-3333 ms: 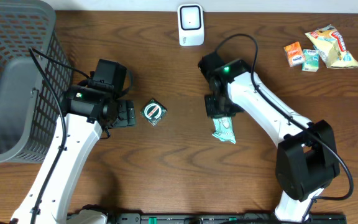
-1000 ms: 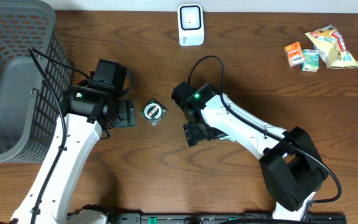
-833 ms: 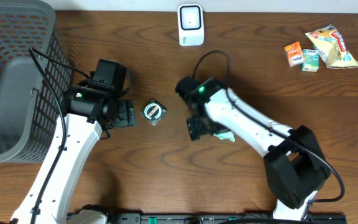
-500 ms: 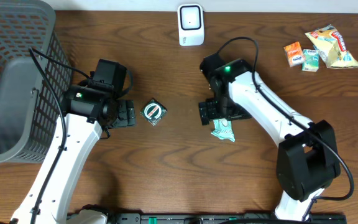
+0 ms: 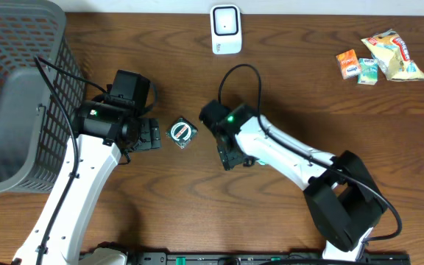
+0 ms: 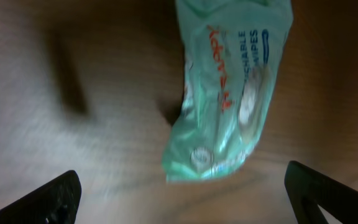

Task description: Scan the item barcode

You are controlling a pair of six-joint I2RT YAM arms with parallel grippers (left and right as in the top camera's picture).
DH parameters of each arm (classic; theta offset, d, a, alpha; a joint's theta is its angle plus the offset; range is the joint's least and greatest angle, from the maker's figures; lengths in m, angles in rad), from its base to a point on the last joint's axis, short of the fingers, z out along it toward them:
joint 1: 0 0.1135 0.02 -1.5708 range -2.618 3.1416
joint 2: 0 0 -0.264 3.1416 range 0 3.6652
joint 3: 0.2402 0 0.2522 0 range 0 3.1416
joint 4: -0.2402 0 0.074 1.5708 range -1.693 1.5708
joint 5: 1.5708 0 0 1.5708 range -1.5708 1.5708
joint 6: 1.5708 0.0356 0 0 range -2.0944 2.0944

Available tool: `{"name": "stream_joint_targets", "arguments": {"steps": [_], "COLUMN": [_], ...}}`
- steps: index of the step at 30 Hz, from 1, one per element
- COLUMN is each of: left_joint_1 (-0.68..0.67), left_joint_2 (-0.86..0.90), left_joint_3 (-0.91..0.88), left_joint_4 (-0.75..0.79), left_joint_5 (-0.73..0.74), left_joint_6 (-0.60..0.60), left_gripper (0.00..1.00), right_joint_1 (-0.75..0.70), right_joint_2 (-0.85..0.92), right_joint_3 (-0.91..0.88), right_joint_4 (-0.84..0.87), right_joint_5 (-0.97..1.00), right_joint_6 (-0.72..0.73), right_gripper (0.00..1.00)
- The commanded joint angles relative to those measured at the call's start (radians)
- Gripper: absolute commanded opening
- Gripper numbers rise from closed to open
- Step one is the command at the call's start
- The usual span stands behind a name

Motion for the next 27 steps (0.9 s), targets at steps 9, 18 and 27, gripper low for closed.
{"name": "stream_joint_targets", "arguments": {"steps": [9,18,27], "left_joint_1": [0.003,0.003,0.003], "left_joint_2": [0.004,0.004,0.004], "left_joint_3": [0.000,0.000,0.000], "left_joint_4": [-0.003,-0.003,-0.003], "left_joint_5": [-0.009,-0.009,-0.009], "left_joint_6": [-0.001,-0.001,-0.001], "left_gripper": [0.98,0.97,0.98], "right_joint_1": [-0.006,-0.056,-0.175], "right_joint_2": [-0.010,-0.007,-0.007], "right_joint_3": [-0.172,-0.215,-0.216], "right_joint_4": [0.166,0.234,0.309], "right_joint_5": [0.200,0.193,-0.070], "right_joint_6": [0.049,-0.071,-0.211], "right_gripper": [0.98,0.82,0.61]}}
